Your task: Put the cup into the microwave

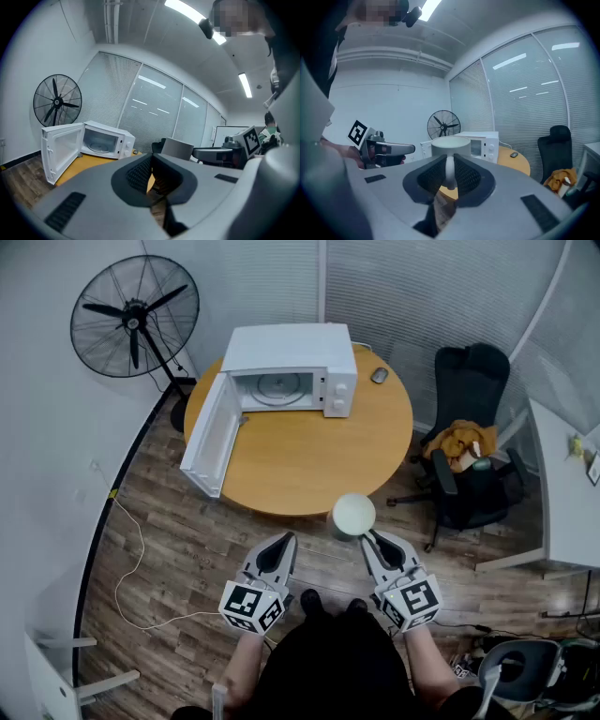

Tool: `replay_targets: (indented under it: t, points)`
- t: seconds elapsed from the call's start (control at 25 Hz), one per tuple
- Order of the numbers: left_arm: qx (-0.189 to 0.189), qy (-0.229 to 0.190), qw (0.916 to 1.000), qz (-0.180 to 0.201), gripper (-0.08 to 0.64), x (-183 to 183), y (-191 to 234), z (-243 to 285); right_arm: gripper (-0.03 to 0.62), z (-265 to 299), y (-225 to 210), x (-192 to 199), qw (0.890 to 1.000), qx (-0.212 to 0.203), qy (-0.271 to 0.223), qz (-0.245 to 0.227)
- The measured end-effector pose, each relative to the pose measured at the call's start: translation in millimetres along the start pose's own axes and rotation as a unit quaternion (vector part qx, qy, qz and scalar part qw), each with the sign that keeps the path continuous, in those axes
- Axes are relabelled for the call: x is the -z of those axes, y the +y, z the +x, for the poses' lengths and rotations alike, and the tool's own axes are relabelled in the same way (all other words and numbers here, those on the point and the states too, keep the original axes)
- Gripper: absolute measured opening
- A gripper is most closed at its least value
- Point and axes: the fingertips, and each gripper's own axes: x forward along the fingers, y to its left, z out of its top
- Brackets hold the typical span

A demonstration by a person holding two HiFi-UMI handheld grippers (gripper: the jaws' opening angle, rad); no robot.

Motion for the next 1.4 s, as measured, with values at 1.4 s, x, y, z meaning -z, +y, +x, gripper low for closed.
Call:
replay_targets:
  t: [1.4]
  points:
    - [-0.022, 0.034, 0.9992, -0.004, -0.003, -7, 68, 45, 0.057, 111, -26, -9, 0.999, -0.043, -0.011, 0.017]
